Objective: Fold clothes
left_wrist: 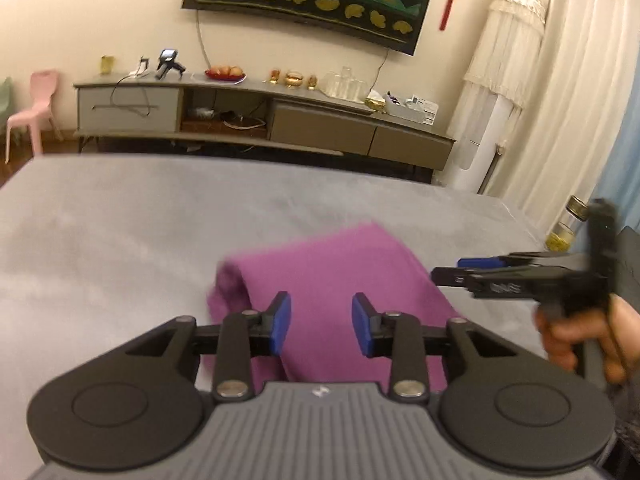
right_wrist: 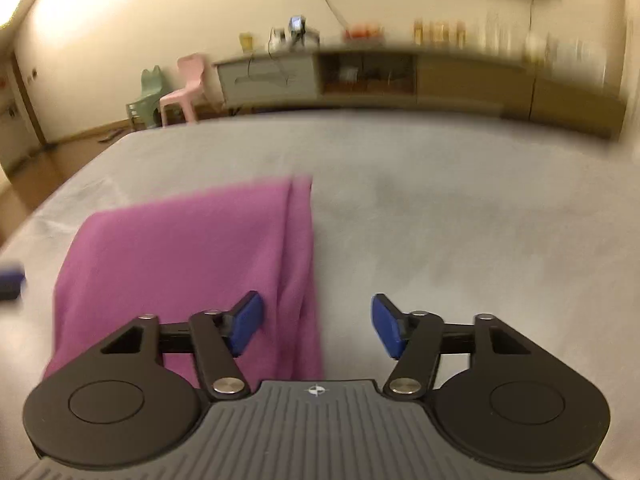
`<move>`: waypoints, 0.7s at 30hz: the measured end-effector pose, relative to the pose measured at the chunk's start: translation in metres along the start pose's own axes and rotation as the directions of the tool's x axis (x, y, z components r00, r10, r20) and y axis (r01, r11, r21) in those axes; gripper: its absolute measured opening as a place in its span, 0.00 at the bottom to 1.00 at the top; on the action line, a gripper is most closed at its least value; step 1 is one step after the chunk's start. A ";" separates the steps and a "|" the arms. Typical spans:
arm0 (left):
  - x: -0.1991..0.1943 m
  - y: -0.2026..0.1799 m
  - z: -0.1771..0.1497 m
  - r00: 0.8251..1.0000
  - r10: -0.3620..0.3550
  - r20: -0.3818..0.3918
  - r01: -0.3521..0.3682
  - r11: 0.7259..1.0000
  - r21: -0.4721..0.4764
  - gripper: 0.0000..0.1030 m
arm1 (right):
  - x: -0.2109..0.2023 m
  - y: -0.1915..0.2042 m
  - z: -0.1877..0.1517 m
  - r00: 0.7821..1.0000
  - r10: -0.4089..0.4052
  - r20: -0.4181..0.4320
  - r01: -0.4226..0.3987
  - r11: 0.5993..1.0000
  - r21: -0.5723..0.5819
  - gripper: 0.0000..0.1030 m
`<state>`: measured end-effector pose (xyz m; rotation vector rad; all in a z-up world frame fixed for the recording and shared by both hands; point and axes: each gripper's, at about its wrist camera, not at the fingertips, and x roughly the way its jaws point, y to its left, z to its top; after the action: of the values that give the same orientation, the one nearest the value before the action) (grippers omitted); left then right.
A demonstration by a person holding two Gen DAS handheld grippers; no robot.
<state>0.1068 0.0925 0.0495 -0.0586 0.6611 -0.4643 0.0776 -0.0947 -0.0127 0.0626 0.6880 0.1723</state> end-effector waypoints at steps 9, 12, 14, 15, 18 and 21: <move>0.095 0.045 -0.011 0.981 0.115 -0.156 -0.124 0.991 -0.050 0.37 | 0.072 0.019 0.030 0.988 0.139 -0.067 -0.145 0.984 -0.104 0.62; 0.087 0.048 -0.002 0.983 0.119 -0.137 -0.129 0.989 -0.071 0.36 | 0.068 -0.010 0.035 0.976 0.194 -0.100 -0.185 0.978 0.092 0.61; 0.071 0.036 0.007 0.986 0.139 -0.094 -0.143 0.989 -0.038 0.33 | 0.038 -0.020 0.034 0.987 0.151 -0.056 -0.142 0.981 0.133 0.52; 0.060 0.028 0.012 0.988 0.138 -0.067 -0.140 0.990 -0.017 0.33 | 0.019 -0.026 0.030 0.987 0.157 -0.025 -0.151 0.976 0.157 0.52; 0.029 -0.019 -0.003 0.999 0.026 -0.036 -0.019 0.982 0.187 0.40 | -0.018 -0.031 0.014 0.986 0.163 0.024 -0.165 0.962 0.217 0.52; 0.010 -0.074 -0.037 0.996 -0.060 -0.065 0.082 0.899 0.430 0.48 | -0.034 -0.035 -0.007 0.983 0.181 0.028 -0.181 0.942 0.282 0.52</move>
<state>0.0617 0.0252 0.0295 0.3540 0.5932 -0.6772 0.0520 -0.1350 -0.0002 0.4022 0.7015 0.2495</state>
